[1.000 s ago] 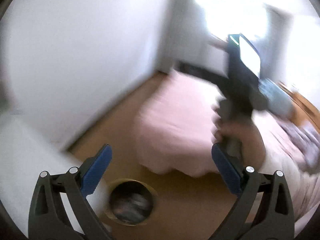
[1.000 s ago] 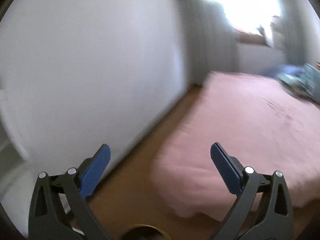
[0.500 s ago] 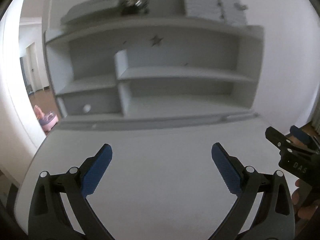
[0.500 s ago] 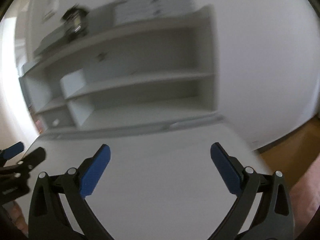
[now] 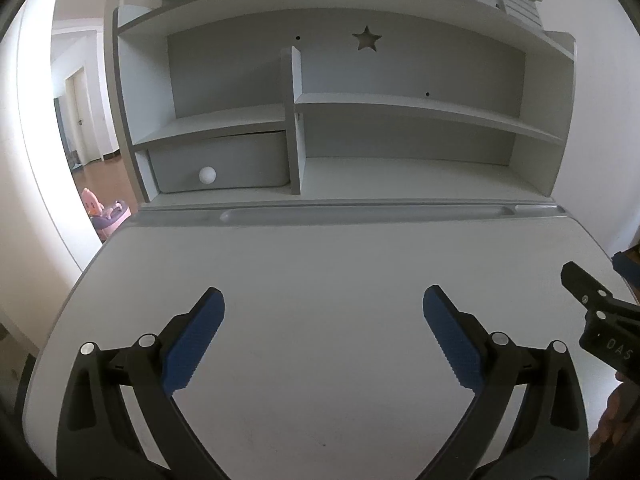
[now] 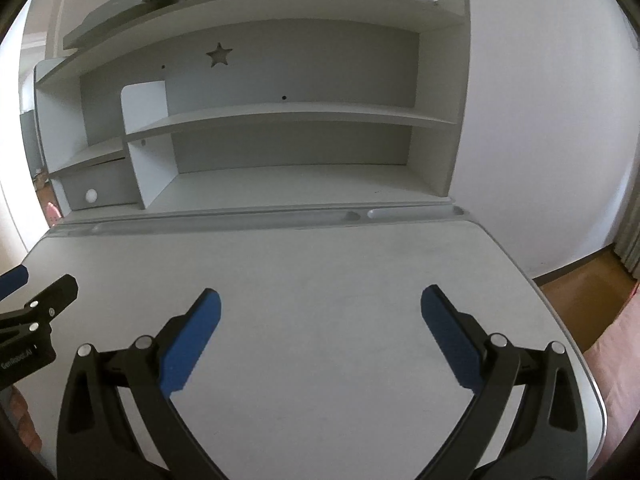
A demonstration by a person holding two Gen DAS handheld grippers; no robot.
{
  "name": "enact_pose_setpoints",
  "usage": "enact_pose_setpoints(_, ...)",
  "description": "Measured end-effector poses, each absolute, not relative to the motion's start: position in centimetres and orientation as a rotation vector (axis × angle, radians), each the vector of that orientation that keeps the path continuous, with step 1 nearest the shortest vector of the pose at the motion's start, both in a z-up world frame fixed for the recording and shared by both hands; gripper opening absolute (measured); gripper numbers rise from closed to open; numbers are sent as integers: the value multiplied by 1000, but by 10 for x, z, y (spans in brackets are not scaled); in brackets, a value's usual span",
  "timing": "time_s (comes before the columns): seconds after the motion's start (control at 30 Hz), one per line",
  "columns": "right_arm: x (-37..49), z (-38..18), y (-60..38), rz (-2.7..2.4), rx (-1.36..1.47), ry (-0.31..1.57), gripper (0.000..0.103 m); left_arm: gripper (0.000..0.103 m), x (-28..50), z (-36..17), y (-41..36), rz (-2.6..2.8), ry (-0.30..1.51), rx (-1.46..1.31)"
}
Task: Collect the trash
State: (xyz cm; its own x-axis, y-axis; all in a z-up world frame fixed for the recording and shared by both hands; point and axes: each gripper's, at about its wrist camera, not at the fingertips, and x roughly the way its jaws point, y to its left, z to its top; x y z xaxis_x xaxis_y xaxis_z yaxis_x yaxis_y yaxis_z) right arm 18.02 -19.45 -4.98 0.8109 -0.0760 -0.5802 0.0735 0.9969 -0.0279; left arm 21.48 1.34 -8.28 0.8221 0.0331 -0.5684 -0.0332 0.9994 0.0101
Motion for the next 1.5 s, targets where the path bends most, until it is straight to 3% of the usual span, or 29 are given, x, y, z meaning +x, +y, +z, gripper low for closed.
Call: enact_pose_setpoints(1.5,171,-49,-199,-73,-1,607,97,97,204,-83,-13,73,648,28)
